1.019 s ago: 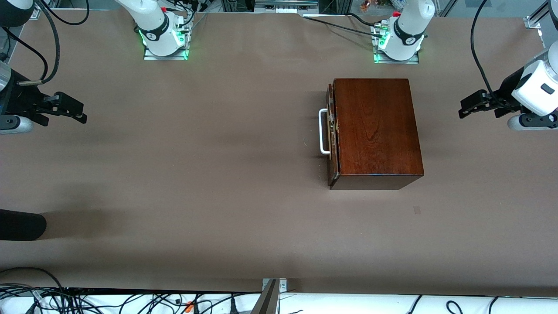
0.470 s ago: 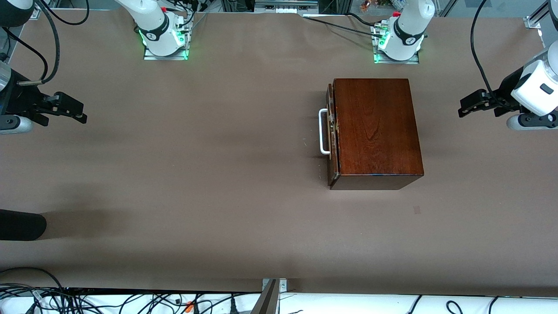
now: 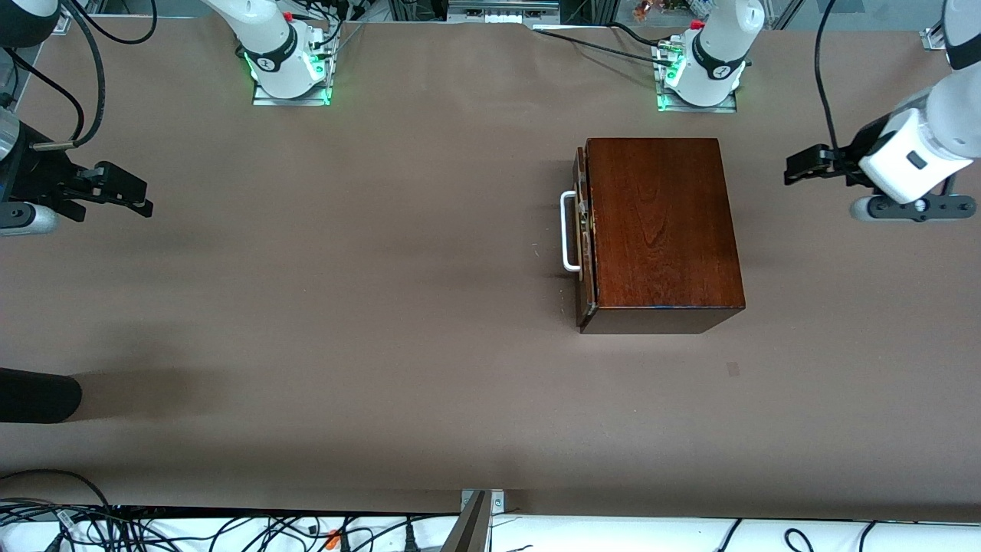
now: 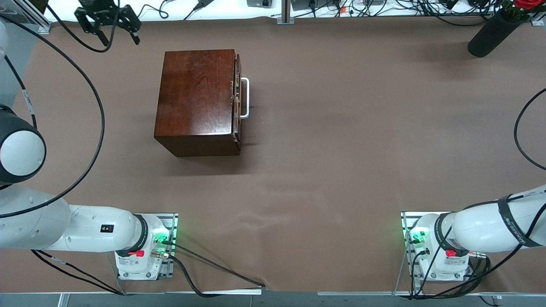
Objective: Open drawer, take yellow block, close drawer
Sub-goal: 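Reach the left gripper to the white drawer handle of the box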
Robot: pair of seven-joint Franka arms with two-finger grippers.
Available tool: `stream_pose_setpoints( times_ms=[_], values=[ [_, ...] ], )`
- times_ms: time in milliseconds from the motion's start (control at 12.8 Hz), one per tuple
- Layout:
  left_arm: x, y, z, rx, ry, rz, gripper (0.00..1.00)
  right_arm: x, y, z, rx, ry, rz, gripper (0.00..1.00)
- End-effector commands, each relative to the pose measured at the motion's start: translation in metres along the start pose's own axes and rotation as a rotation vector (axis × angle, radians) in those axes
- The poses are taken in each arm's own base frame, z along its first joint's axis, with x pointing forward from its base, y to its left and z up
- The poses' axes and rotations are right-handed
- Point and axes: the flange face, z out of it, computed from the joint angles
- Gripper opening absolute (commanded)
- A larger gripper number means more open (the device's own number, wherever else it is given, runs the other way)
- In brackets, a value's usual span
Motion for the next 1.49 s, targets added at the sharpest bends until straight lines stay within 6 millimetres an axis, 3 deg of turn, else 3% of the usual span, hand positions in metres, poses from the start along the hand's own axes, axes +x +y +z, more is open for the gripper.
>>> stream_pose_setpoints(
  times_ms=[0,313,470,627,784,862,1019,1097,1254,1410],
  values=[
    [0.012,0.05,0.019,0.003,-0.041,0.082,1.0,-0.002,0.001,-0.001,0.0,0.007,0.003,1.0],
    [0.033,0.149,0.055,-0.008,0.032,0.081,1.0,-0.002,0.002,-0.001,0.0,0.007,0.004,1.0],
    [0.029,0.203,0.074,-0.017,0.043,0.029,1.0,-0.002,0.002,-0.001,-0.002,0.007,0.004,1.0],
    [0.035,0.259,0.117,0.036,0.068,0.021,1.0,-0.001,0.002,-0.002,0.0,0.012,0.004,1.0],
    [0.055,0.284,0.142,0.049,0.095,-0.012,1.0,-0.001,0.002,-0.002,-0.002,0.012,0.004,1.0],
    [0.066,0.307,0.161,0.029,0.082,-0.02,1.0,-0.001,0.002,-0.002,0.0,0.013,0.004,1.0],
    [0.064,0.363,0.172,0.042,0.129,-0.046,1.0,-0.001,0.002,-0.002,0.0,0.015,0.004,1.0],
    [0.059,0.376,0.178,0.089,0.167,-0.034,1.0,-0.001,0.0,-0.002,-0.001,0.018,0.001,1.0],
    [0.055,0.379,0.182,0.118,0.181,-0.032,1.0,0.0,0.0,-0.002,-0.001,0.019,0.001,1.0],
    [0.057,0.381,0.215,0.165,0.154,-0.041,1.0,0.0,0.001,-0.002,-0.001,0.019,0.003,1.0]
  ],
)
